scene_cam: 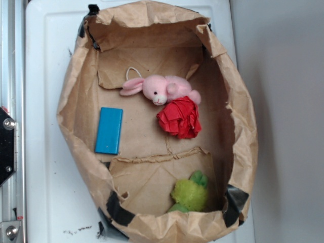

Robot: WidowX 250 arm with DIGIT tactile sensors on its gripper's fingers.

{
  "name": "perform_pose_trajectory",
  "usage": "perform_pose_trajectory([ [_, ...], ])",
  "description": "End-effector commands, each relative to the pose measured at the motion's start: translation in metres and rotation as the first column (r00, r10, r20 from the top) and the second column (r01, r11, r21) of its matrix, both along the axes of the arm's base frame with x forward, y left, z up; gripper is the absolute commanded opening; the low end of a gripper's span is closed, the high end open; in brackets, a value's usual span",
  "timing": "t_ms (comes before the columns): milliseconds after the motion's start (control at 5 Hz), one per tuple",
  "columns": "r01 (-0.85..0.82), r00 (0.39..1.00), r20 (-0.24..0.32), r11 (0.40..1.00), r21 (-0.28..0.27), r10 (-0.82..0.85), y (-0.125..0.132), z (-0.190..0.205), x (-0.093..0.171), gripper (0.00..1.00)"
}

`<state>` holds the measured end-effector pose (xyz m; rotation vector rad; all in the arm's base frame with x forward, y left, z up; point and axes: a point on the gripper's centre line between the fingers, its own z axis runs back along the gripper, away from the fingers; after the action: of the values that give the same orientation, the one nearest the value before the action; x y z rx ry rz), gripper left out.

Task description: Grab the green animal.

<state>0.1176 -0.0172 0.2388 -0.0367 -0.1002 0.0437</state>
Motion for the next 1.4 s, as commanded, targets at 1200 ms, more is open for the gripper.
perform_pose_trajectory([
  [1200, -0.712, 0.678, 0.03, 0.667, -0.217, 0.734, 0.019, -0.106, 0.197, 1.0],
])
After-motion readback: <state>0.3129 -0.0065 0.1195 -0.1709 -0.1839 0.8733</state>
